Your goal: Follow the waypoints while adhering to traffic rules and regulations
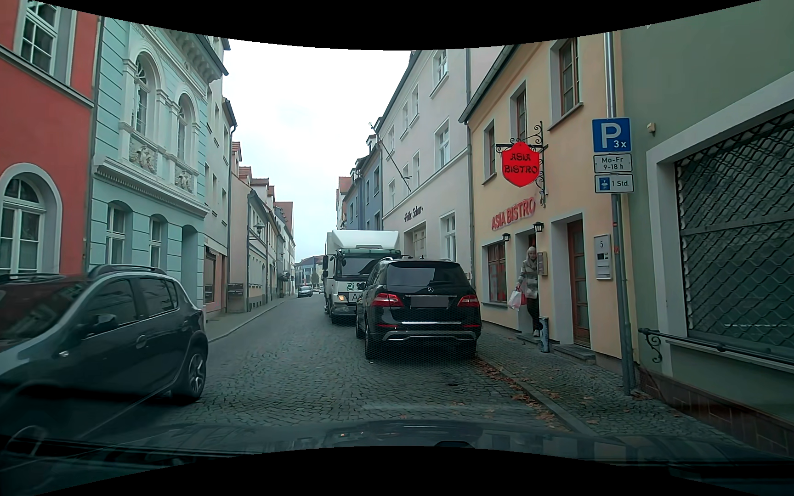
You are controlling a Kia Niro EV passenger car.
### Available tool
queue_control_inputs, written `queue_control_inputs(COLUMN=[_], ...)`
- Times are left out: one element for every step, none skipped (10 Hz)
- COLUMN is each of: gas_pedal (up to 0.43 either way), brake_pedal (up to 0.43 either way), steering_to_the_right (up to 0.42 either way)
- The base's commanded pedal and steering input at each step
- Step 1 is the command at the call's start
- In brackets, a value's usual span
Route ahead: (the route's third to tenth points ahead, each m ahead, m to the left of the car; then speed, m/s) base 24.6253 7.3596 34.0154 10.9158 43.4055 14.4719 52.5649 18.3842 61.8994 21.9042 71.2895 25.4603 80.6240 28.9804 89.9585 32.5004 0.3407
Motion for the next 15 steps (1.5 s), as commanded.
queue_control_inputs(gas_pedal=[0.087, 0.098, 0.098, 0.098, 0.11, 0.118, 0.118, 0.13, 0.13, 0.138, 0.157, 0.169, 0.169, 0.169, 0.177], brake_pedal=[0.0, 0.0, 0.0, 0.0, 0.0, 0.0, 0.0, 0.0, 0.0, 0.0, 0.0, 0.0, 0.0, 0.0, 0.0], steering_to_the_right=[-0.274, -0.299, -0.319, -0.351, -0.381, -0.418, -0.448, -0.47, -0.49, -0.506, -0.523, -0.539, -0.567, -0.595, -0.607])
